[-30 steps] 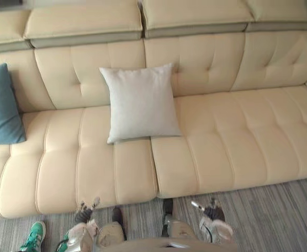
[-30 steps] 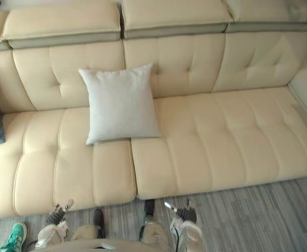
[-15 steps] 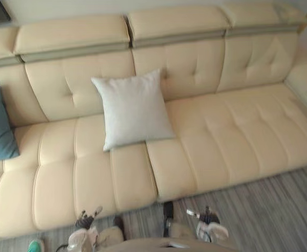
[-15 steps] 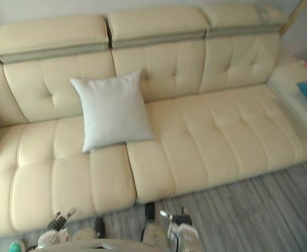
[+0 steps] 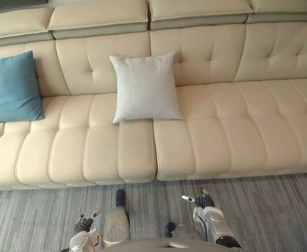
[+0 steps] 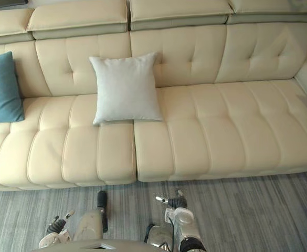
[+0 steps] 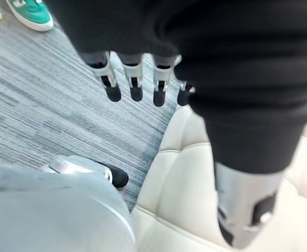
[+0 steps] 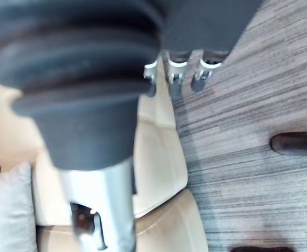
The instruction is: Pick up cushions and gather them together orderly.
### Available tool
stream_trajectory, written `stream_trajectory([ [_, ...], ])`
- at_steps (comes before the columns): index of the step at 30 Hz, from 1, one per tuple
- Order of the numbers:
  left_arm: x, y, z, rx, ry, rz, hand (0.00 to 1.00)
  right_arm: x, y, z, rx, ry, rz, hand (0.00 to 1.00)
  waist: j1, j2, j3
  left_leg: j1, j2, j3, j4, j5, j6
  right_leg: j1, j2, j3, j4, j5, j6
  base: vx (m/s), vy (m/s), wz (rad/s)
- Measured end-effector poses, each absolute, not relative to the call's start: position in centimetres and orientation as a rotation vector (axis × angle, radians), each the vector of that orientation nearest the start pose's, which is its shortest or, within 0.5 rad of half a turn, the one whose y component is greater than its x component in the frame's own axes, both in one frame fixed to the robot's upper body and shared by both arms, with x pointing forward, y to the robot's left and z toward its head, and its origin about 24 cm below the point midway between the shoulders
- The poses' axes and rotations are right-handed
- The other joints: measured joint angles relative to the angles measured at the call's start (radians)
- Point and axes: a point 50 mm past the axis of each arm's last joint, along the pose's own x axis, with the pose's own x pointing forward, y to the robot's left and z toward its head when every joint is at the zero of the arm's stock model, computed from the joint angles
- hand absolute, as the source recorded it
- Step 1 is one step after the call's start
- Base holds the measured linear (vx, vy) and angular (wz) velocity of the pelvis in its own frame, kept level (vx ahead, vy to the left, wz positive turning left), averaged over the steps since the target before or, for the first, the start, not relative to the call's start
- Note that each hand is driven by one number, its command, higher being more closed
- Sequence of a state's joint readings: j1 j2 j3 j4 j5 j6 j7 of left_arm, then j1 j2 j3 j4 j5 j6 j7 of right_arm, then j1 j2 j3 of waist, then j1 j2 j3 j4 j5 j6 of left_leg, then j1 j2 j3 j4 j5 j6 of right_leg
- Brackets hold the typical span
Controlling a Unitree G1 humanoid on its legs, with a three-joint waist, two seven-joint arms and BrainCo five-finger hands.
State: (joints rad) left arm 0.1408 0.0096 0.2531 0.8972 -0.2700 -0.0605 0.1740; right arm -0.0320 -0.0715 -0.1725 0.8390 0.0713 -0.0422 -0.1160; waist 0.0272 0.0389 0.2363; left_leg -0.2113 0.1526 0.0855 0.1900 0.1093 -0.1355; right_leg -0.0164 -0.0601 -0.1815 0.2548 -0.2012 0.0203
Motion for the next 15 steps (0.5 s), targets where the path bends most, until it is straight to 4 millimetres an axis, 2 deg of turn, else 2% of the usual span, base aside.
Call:
stream_trajectory([
  [2, 9.7, 20.6, -15.1, -0.228, 0.958, 0.565, 0.0, 17.4, -21.3, -11.9, 0.018, 0.766, -0.339, 0.0, -0.006, -0.004, -0.001, 0.015, -0.033, 0.023, 0.115, -0.122, 0.006, -0.039, -0.03, 0.018, -0.013, 0.043, 0.012, -0.24, 0.063, -0.13],
  [3, 9.8, 20.5, -15.1, -0.224, 0.958, 0.556, 0.0, 17.1, -21.4, -12.0, 0.018, 0.775, -0.345, 0.0, -0.006, -0.004, -0.002, 0.028, -0.037, 0.024, 0.134, -0.151, 0.005, -0.042, -0.033, 0.023, -0.022, 0.056, 0.015, -0.23, 0.128, -0.25],
  [5, 9.9, 20.2, -15.1, -0.223, 0.959, 0.536, 0.0, 16.2, -21.7, -12.4, 0.034, 0.795, -0.374, 0.0, -0.007, -0.003, -0.003, 0.125, -0.049, 0.018, 0.143, -0.259, -0.003, -0.049, -0.033, 0.073, -0.083, 0.123, 0.042, -0.2, 0.175, -0.51],
  [6, 9.9, 20.1, -15.1, -0.221, 0.961, 0.529, 0.0, 16.1, -21.8, -12.4, 0.036, 0.798, -0.377, 0.0, -0.01, -0.001, -0.004, 0.145, -0.055, 0.008, 0.116, -0.269, 0.0, -0.049, -0.026, 0.087, -0.099, 0.134, 0.048, -0.21, 0.201, -0.65],
  [7, 9.9, 20.1, -15.1, -0.207, 0.963, 0.517, 0.0, 15.9, -21.7, -12.5, 0.042, 0.804, -0.38, 0.0, -0.014, 0.007, -0.011, 0.179, -0.062, -0.006, 0.053, -0.291, 0.022, -0.048, -0.017, 0.115, -0.136, 0.163, 0.05, -0.22, 0.186, -0.69],
  [8, 9.9, 20.3, -15.1, -0.187, 0.966, 0.498, 0.0, 14.9, -21.2, -13.1, 0.072, 0.833, -0.393, 0.0, -0.024, -0.026, -0.03, 0.195, -0.078, 0.02, -0.025, -0.281, 0.033, -0.047, -0.023, 0.144, -0.199, 0.211, 0.059, -0.21, 0.172, -0.66],
  [9, 9.8, 20.6, -15.1, -0.17, 0.968, 0.49, 0.0, 14.3, -20.9, -13.4, 0.087, 0.852, -0.399, 0.0, -0.027, -0.034, -0.042, 0.195, -0.088, 0.032, -0.044, -0.269, 0.039, -0.047, -0.031, 0.147, -0.219, 0.23, 0.056, -0.15, 0.144, -0.57],
  [11, 9.7, 20.8, -15.1, -0.134, 0.983, 0.466, 0.0, 11.9, -20.2, -14.5, 0.142, 0.93, -0.437, 0.0, -0.043, -0.072, -0.073, 0.205, -0.115, 0.067, -0.072, -0.254, 0.054, -0.05, -0.058, 0.165, -0.26, 0.282, 0.051, -0.1, 0.136, -0.44],
  [15, 9.4, 20.2, -15.5, -0.087, 1.023, 0.404, 0.0, 9.8, -21.3, -15.2, 0.161, 0.989, -0.511, 0.0, -0.06, -0.074, -0.105, 0.254, -0.136, 0.089, -0.124, -0.254, 0.054, -0.036, -0.063, 0.202, -0.279, 0.292, 0.051, -0.08, 0.07, -0.33],
])
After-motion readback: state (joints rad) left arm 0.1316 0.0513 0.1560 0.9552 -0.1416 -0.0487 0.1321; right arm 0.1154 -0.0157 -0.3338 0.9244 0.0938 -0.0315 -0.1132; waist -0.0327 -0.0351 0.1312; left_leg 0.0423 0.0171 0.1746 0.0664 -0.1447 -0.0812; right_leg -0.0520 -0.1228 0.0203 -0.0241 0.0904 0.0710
